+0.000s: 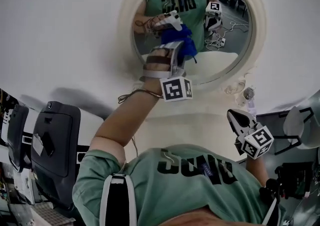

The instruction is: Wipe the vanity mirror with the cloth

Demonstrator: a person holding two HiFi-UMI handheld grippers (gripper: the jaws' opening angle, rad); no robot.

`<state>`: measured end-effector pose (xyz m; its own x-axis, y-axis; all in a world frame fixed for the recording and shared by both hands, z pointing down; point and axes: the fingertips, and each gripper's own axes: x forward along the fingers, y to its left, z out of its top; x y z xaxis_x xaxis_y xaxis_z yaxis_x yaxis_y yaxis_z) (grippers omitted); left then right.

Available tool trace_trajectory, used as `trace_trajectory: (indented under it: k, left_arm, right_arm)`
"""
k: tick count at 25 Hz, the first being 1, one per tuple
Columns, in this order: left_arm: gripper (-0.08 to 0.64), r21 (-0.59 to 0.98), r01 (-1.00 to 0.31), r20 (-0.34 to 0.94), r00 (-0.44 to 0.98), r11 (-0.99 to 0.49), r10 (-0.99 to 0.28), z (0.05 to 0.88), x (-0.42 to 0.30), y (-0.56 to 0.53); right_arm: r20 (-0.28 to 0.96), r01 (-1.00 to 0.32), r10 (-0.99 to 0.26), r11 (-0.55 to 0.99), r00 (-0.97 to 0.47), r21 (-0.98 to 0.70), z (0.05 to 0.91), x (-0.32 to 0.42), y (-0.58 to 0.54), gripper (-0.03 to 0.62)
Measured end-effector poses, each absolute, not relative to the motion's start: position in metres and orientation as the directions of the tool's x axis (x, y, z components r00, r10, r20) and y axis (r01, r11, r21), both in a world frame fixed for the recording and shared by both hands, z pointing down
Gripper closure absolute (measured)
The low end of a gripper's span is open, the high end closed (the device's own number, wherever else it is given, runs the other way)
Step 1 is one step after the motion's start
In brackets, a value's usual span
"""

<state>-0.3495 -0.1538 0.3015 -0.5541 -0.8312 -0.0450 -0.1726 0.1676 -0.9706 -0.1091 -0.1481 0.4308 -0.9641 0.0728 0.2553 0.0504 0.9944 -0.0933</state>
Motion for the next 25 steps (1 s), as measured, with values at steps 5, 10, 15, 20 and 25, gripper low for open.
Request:
trace_trajectory:
  k: [5,10,15,20,25]
  left_arm:
    - [0.483,-0.909,-0.063,-0.274,-0.655,0.412,-0.705,0.170,-0.387,-0.104]
    - [0.482,-0.906,0.023,-0.314,-0.704,0.422,-0.637,0.144,-0.409,-0.096]
    - [0.483,-0.908,0.066,-0.333,-0.713,0.415,-0.616,0.155,-0.416,-0.108]
    - [0.491,-0.896,0.085,-0.367,-0.695,0.437,-0.618,0.159,-0.410,-0.110]
    - [0.499,-0.944,0.052,-0.280,-0.644,0.325,-0.712,0.240,-0.381,-0.145]
  right_arm:
    - [0.219,0.072,0.087,0.994,-0.972,-0.077,0.423,-0.111,-0.143,0.588]
    - [0.210,0.071,0.083,0.995,-0.974,-0.063,0.416,-0.109,-0.144,0.588]
    - [0.211,0.063,0.077,0.995,-0.975,-0.071,0.422,-0.107,-0.146,0.588]
    - [0.219,0.062,0.079,0.995,-0.973,-0.081,0.427,-0.108,-0.148,0.588]
    - [0.242,0.065,0.087,0.993,-0.966,-0.097,0.432,-0.112,-0.148,0.588]
